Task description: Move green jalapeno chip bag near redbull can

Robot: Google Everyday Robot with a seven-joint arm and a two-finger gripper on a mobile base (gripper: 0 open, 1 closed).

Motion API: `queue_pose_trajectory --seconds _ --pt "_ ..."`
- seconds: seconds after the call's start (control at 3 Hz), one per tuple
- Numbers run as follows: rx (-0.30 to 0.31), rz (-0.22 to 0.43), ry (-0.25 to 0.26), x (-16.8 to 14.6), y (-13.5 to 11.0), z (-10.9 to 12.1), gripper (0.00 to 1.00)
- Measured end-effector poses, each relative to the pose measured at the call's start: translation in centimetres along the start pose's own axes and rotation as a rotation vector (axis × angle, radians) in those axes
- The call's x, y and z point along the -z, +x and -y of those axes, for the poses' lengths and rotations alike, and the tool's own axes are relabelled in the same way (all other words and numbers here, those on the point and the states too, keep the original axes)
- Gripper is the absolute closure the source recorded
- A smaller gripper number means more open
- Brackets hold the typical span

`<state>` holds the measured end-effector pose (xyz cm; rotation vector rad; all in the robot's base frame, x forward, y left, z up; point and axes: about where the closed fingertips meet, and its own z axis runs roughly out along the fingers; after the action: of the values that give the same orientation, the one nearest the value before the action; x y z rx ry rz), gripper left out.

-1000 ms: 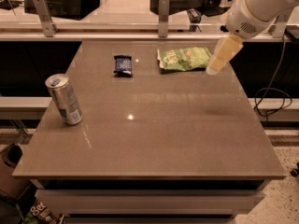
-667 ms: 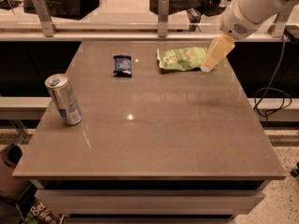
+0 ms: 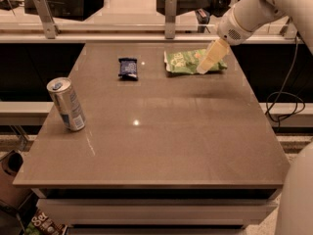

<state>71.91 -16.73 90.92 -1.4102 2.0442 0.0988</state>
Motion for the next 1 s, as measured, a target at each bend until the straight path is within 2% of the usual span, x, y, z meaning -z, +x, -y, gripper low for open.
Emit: queue_pose_trajectory --seconds 0.33,0.67,1.0 --pt "0.000 0.000 0.000 0.0 0.0 0.0 0.00" --pt "-0.017 0.046 0.014 -1.1 -0.2 0.6 0.00" --pt "-0.059 0.101 0.041 -2.3 0.3 1.5 0.00"
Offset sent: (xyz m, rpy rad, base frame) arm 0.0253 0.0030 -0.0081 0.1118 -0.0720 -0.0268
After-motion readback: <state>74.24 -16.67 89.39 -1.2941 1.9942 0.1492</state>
